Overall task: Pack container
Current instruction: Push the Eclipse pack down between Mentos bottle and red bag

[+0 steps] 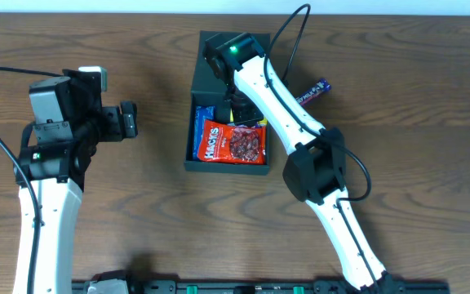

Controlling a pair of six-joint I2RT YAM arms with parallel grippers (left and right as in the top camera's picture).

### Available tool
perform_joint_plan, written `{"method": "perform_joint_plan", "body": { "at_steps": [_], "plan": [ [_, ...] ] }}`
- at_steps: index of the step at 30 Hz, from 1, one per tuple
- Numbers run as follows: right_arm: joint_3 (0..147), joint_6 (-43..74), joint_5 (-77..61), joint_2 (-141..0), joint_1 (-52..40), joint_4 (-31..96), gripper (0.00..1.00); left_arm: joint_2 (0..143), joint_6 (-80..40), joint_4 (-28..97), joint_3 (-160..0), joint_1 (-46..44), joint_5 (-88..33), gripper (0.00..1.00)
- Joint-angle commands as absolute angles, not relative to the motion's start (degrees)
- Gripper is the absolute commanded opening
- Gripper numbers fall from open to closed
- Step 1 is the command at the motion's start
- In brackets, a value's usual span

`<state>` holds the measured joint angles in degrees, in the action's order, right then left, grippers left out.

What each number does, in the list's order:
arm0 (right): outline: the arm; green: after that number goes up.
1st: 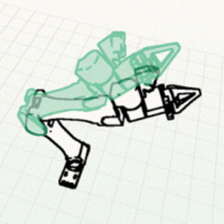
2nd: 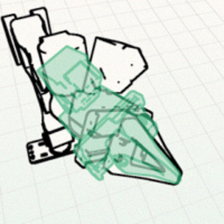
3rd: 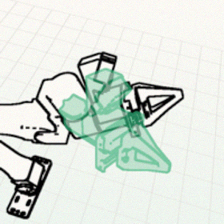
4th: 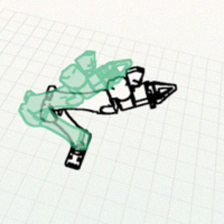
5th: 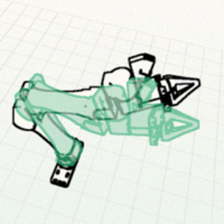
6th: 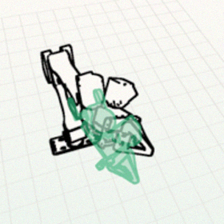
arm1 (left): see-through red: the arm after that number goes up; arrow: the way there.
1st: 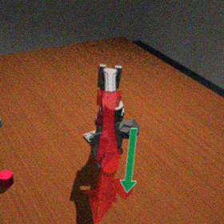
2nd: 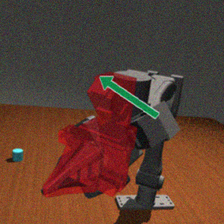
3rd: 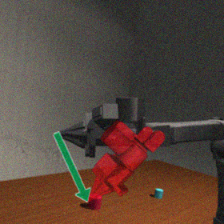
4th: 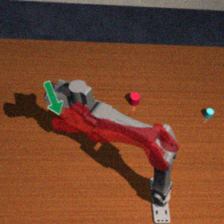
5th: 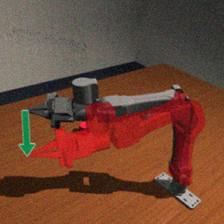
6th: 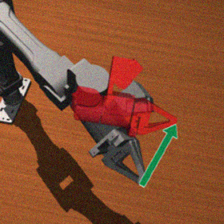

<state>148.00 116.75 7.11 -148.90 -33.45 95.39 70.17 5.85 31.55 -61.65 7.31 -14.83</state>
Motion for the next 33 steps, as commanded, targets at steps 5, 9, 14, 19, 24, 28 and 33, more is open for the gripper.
{"method": "perform_joint_plan", "body": {
  "at_steps": [5, 9, 14, 19, 24, 28, 33],
  "plan": [
    [147.3, 113.9, 9.0, -149.2, -32.4, 95.0, 0.01, 69.6, 5.6, 31.7, -63.3, 7.5, -14.7, 0.95],
    [147.3, 113.3, 9.2, -149.2, -32.3, 94.9, 0.36, 69.6, 5.6, 31.7, -63.3, 7.5, -14.7, 0.95],
    [147.3, 111.0, 8.3, -149.1, -32.2, 94.9, 0.50, 69.6, 5.6, 31.7, -63.3, 7.5, -14.7, 0.95],
    [148.4, 108.1, 5.9, -148.6, -32.1, 94.9, 0.50, 69.6, 5.6, 31.7, -63.3, 7.5, -14.7, 0.95],
    [150.1, 105.4, 5.5, -146.8, -31.9, 94.9, 0.49, 69.6, 5.6, 31.7, -63.3, 7.5, -14.7, 0.95],
    [150.3, 103.4, 4.1, -144.8, -31.9, 94.9, 0.48, 69.6, 5.6, 31.7, -63.3, 7.5, -14.7, 0.95],
    [150.3, 101.4, 0.3, -143.5, -31.9, 94.9, 0.48, 69.6, 5.6, 31.7, -63.3, 7.5, -14.7, 0.95]
  ]
}}
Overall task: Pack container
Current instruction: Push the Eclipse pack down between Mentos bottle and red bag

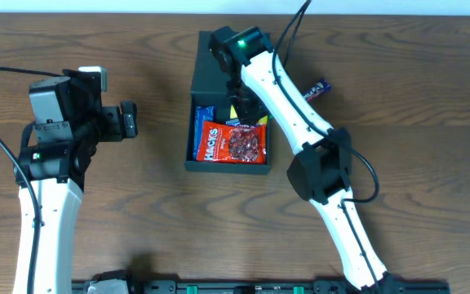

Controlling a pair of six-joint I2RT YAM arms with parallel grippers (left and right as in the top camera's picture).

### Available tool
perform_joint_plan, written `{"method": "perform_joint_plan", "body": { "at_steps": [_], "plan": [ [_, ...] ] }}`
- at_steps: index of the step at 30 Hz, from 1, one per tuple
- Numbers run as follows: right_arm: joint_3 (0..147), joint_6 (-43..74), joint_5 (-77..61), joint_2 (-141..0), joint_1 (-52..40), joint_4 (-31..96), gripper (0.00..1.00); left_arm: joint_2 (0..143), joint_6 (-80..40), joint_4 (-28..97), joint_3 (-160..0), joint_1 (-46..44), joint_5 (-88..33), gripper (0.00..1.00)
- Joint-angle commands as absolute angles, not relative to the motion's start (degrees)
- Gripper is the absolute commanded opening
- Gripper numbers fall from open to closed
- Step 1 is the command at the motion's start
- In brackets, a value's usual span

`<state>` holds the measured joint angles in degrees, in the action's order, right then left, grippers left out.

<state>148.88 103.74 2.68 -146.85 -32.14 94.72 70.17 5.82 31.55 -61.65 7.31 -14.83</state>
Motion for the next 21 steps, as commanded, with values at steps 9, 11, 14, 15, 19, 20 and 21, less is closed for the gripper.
{"method": "perform_joint_plan", "body": {
  "at_steps": [9, 11, 14, 15, 19, 20, 21],
  "plan": [
    [150.3, 101.5, 0.1, -143.5, -31.9, 94.4, 0.18, 69.6, 5.6, 31.7, -63.3, 7.5, -14.7, 0.95],
    [150.3, 101.5, 0.8, -143.5, -31.9, 93.8, 0.02, 69.6, 5.6, 31.7, -63.3, 7.5, -14.7, 0.95],
    [150.3, 101.5, 4.2, -143.5, -32.0, 93.2, 0.02, 69.6, 5.6, 31.6, -63.3, 7.5, -14.7, 0.96],
    [150.3, 101.5, 5.4, -143.5, -32.0, 93.2, 0.02, 69.6, 5.6, 31.6, -63.3, 7.5, -14.7, 0.95],
    [150.2, 101.5, 6.3, -143.5, -32.0, 93.6, 0.02, 69.6, 5.6, 31.7, -63.3, 7.5, -14.7, 0.95],
    [150.2, 101.5, 6.7, -143.5, -32.0, 93.6, 0.02, 69.6, 5.6, 31.6, -63.3, 7.5, -14.7, 0.95],
    [150.2, 101.5, 7.3, -143.5, -32.0, 93.6, 0.02, 69.6, 5.6, 31.7, -63.3, 7.5, -14.7, 0.95]
  ]
}}
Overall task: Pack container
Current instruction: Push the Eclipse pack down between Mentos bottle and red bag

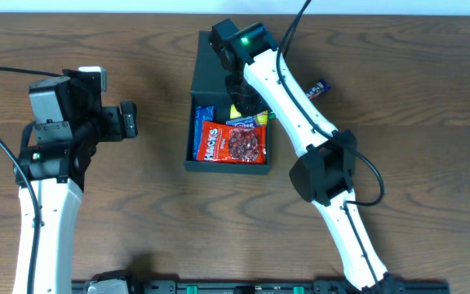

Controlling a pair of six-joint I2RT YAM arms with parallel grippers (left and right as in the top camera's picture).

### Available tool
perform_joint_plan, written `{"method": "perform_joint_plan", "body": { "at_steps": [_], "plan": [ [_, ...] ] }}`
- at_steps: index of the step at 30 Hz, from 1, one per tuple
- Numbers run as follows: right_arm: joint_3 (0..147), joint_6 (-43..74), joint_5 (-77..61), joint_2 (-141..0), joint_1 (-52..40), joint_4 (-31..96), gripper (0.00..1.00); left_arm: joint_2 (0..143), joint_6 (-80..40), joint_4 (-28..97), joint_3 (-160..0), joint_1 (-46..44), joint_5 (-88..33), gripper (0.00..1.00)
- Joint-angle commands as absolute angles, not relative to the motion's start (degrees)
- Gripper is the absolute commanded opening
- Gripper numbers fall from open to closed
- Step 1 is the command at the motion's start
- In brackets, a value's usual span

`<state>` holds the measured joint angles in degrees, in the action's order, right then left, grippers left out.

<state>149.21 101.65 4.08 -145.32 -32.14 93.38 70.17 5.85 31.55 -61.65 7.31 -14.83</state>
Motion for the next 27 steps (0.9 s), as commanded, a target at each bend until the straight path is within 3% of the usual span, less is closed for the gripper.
{"method": "perform_joint_plan", "body": {
  "at_steps": [1, 27],
  "plan": [
    [150.2, 101.4, 8.1, -143.5, -32.0, 93.6, 0.01, 69.6, 5.6, 31.6, -63.3, 7.5, -14.7, 0.95],
    [146.6, 100.6, 8.7, -143.6, -32.4, 93.8, 0.02, 69.6, 5.6, 31.6, -63.3, 7.5, -14.7, 0.95]
  ]
}}
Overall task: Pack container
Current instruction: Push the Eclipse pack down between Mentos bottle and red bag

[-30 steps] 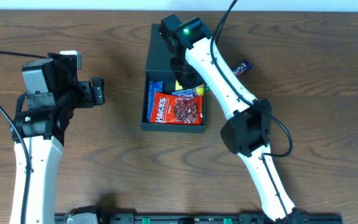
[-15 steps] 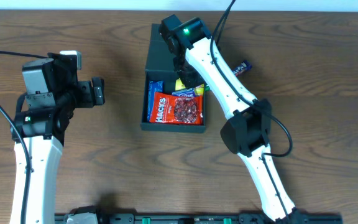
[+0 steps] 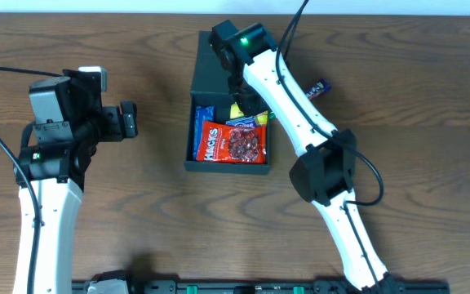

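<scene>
The black container (image 3: pixel 210 61) lies open at the table's middle. Its near half holds a red snack packet (image 3: pixel 232 143), a blue packet (image 3: pixel 204 121) along the left wall and a yellow-and-blue packet (image 3: pixel 248 117) at the right wall. My right gripper (image 3: pixel 237 88) hangs over the container's far half, its dark fingers lost against the black inside. A purple candy bar (image 3: pixel 318 86) rests on the table just right of the right arm. Far to the left, my left gripper (image 3: pixel 128 120) hovers over bare table with its fingers apart and nothing between them.
The right arm's white links (image 3: pixel 288 102) slant across the container's right wall and partly cover it. The left arm (image 3: pixel 51 155) stands at the left side. A dark rail (image 3: pixel 219 287) runs along the front edge.
At first my right wrist was low over the container's middle, covering the spot by the right wall. It then stood farther back, and the yellow-and-blue packet showed beside the red one. It has held over the far half since. The left arm never moved.
</scene>
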Controlling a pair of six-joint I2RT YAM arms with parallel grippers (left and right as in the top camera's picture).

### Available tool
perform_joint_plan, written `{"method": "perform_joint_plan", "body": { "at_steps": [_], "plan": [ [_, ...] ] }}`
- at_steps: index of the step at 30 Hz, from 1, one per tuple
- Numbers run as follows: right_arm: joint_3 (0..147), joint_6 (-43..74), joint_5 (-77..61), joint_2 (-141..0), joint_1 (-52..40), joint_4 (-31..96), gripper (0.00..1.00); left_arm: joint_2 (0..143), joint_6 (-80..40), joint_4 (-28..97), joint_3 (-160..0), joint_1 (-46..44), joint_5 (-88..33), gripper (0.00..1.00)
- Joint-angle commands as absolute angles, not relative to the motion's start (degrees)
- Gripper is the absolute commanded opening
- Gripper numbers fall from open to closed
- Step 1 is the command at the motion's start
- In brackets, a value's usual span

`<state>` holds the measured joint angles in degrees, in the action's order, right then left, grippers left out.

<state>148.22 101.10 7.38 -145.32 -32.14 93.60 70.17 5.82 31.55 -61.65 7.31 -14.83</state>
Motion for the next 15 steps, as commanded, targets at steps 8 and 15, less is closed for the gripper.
{"method": "perform_joint_plan", "body": {
  "at_steps": [8, 15],
  "plan": [
    [140.1, 100.6, 5.8, -143.6, -32.3, 91.7, 0.01, 69.6, 5.6, 31.7, -63.3, 7.5, -14.7, 0.95],
    [139.2, 100.6, 5.8, -143.6, -32.3, 90.6, 0.02, 69.6, 5.6, 31.7, -63.3, 7.5, -14.7, 0.95]
  ]
}}
